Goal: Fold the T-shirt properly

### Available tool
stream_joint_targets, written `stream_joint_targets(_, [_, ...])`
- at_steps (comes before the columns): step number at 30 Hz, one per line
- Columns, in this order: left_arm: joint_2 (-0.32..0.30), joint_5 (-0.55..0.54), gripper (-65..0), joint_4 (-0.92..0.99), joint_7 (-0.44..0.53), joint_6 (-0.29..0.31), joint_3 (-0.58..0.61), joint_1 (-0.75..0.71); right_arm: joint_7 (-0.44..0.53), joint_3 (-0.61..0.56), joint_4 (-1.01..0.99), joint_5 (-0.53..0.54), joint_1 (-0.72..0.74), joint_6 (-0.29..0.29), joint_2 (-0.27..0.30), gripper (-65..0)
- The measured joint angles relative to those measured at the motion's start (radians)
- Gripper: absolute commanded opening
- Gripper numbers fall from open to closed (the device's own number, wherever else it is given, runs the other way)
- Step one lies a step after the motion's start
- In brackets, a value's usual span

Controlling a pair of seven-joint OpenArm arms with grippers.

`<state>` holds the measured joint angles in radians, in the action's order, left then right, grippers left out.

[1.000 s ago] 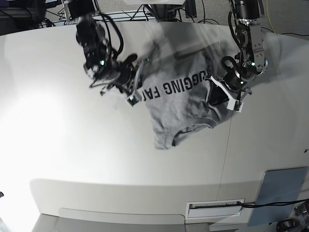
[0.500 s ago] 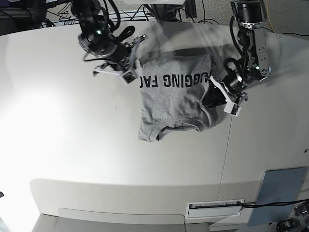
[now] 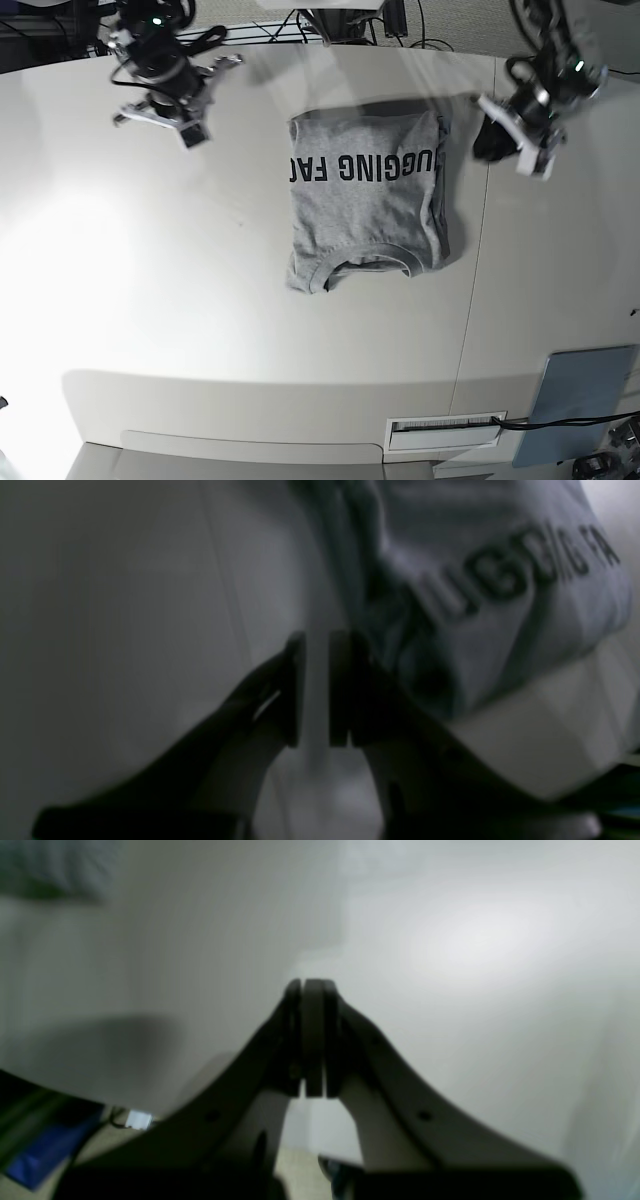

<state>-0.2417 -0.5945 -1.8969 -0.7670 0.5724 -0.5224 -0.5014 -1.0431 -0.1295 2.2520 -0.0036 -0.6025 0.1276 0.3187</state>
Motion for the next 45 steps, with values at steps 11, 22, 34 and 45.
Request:
stream_joint_targets(11, [0.001,-0.092,-57.3,-0.034,-0.041,0.053,-0.136,-0.338,-0.042,0.212,0.002,0.052,-0.282,0.001,0.0,-65.0])
stream_joint_targets(22, [0.044,-0.099,-57.3,0.066,-0.021,0.104,-0.134,-0.475,-0.005,0.218,-0.11,0.053,-0.48,0.046,0.0,-65.0])
stream_joint_targets(34, [-0.076,-0.075,-57.3,0.695,0.093,0.117,-0.086,-0.257,0.183,0.218,-0.8,0.039,-0.201,0.121,-0.001,-65.0])
stream_joint_targets(45, [-0.101,0.322,-57.3,1.139,0.539,0.08,0.207,-0.041,0.654,0.219,-1.492,-0.022,0.151,0.263,-0.007,-65.0])
